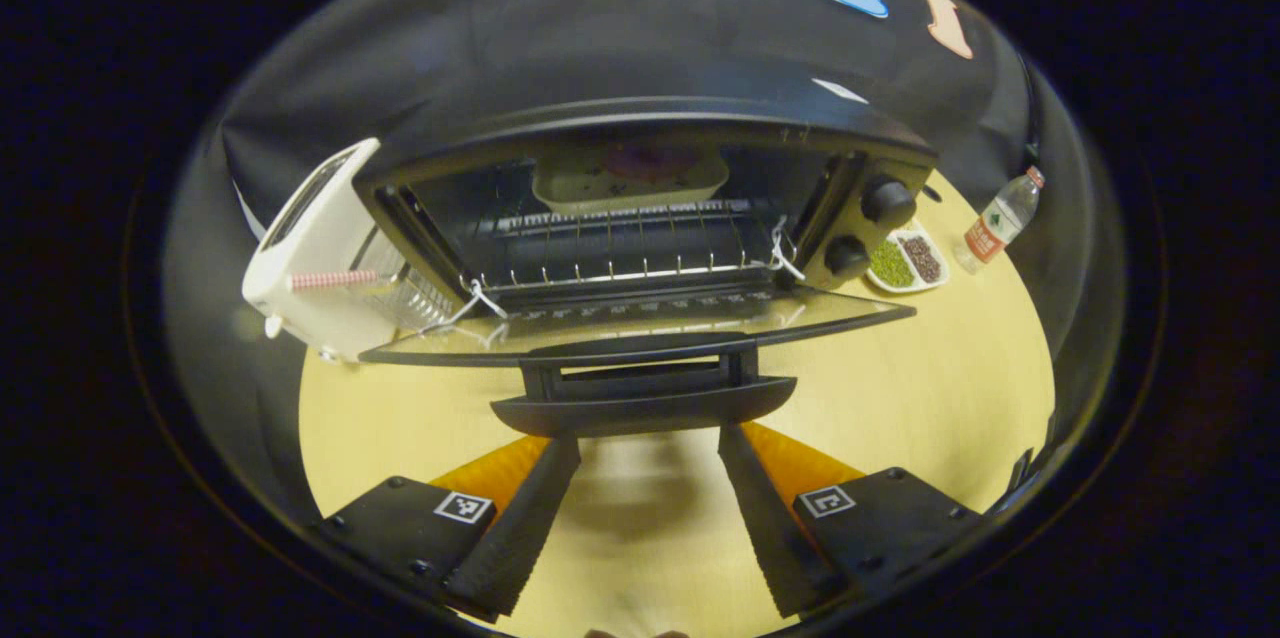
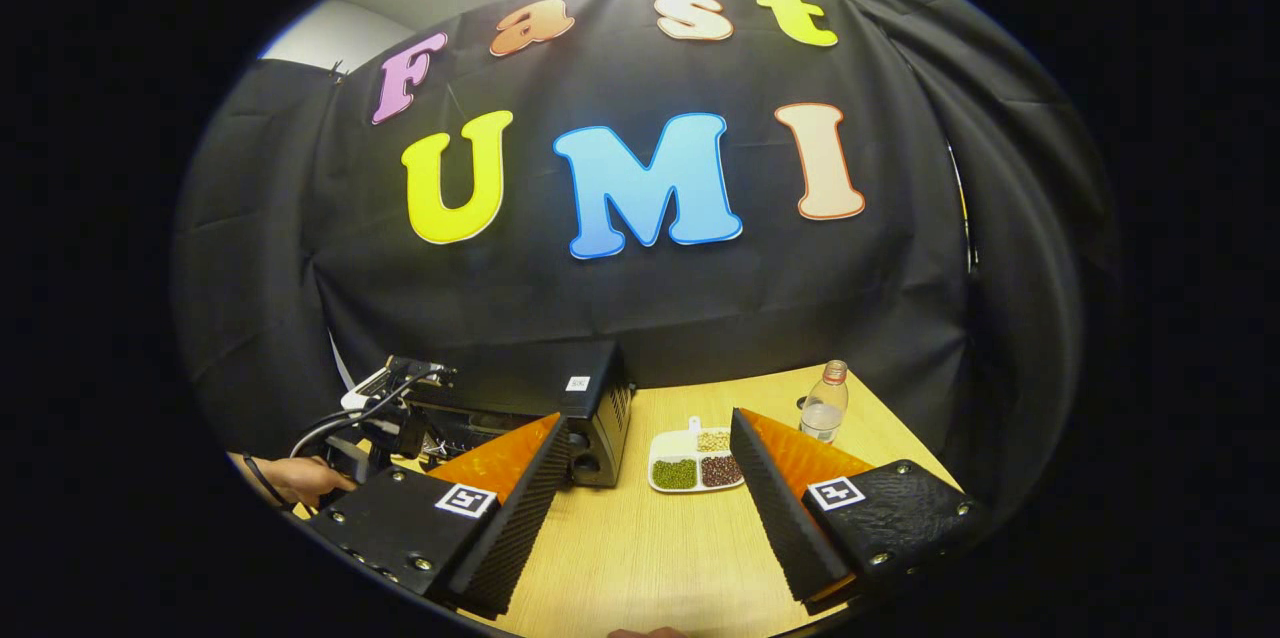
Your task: Open the electric oven with the left hand, put the food in, and close the electric oven.
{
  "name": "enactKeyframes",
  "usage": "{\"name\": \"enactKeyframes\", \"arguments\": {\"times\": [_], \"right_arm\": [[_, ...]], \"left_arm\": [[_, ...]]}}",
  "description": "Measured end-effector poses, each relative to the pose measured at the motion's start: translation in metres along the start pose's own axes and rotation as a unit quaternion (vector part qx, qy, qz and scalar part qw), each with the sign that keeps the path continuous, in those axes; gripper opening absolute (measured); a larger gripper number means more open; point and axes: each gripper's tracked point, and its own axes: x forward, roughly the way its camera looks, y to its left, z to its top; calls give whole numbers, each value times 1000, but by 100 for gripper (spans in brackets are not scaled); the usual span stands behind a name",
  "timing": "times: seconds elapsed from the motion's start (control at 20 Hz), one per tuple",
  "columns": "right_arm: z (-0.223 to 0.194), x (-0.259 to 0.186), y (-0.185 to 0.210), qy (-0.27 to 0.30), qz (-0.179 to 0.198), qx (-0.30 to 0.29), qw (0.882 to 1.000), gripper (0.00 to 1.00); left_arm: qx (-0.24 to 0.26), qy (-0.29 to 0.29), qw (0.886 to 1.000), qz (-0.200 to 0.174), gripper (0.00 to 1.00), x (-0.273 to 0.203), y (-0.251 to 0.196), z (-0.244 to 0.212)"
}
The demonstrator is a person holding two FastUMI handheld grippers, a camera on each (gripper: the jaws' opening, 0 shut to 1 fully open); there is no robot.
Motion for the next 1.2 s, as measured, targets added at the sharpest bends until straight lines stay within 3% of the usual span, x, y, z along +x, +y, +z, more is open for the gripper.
{"name": "enactKeyframes", "arguments": {"times": [0.15,0.2,0.25,0.35,0.4,0.45,0.55,0.65,0.85,0.9,0.95,1.0,1.1,1.2], "right_arm": [[2,-4,-4,-3,-5,-2,1000,98],[2,-4,-6,-4,-7,-2,1000,98],[2,-5,-7,-5,-8,0,1000,98],[3,-5,-7,-6,-11,2,1000,98],[3,-6,-7,-7,-11,3,1000,98],[5,-7,-7,-10,-11,4,1000,98],[13,-9,-5,-18,-10,3,1000,98],[25,-12,0,-30,-8,-3,1000,98],[61,-21,9,-61,-7,-6,998,98],[71,-23,12,-69,-6,-6,998,97],[80,-26,16,-76,-4,-6,997,98],[87,-29,20,-82,-2,-7,997,98],[99,-34,26,-92,0,-7,996,97],[108,-38,31,-102,-1,-11,995,98]], "left_arm": [[4,-19,1000,5,92,-4,1,17],[4,-26,1000,7,99,-8,2,21],[3,-37,999,5,96,-12,-1,27],[3,-62,998,-8,99,-18,-11,38],[8,-81,997,-12,99,-27,-13,44],[11,-105,994,-15,92,-40,-17,52],[3,-163,986,-26,96,-75,-29,70],[-14,-234,971,-34,95,-121,-40,90],[-33,-366,929,-38,99,-237,-51,126],[-39,-391,919,-38,92,-266,-52,131],[-45,-411,910,-38,92,-292,-53,135],[-48,-429,901,-38,99,-313,-52,138],[-45,-458,888,-24,99,-347,-45,142],[-44,-466,883,-14,99,-367,-39,137]]}}
